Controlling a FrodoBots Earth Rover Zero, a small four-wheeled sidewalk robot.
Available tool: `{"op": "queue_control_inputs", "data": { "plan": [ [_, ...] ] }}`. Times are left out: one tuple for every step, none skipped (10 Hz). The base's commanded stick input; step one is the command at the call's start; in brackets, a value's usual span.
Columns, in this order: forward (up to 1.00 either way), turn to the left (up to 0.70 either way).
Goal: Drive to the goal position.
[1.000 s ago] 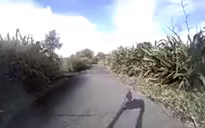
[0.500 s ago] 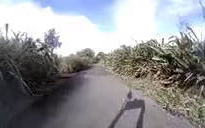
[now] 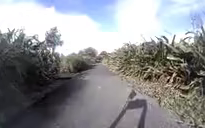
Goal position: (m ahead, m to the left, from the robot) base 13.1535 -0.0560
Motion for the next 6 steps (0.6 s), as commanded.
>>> {"op": "queue_control_inputs", "data": {
  "plan": [
    [0.85,0.00],
    [0.85,0.00],
    [0.85,0.00],
    [0.85,0.00],
    [0.85,0.00],
    [0.85,0.00]
  ]
}}
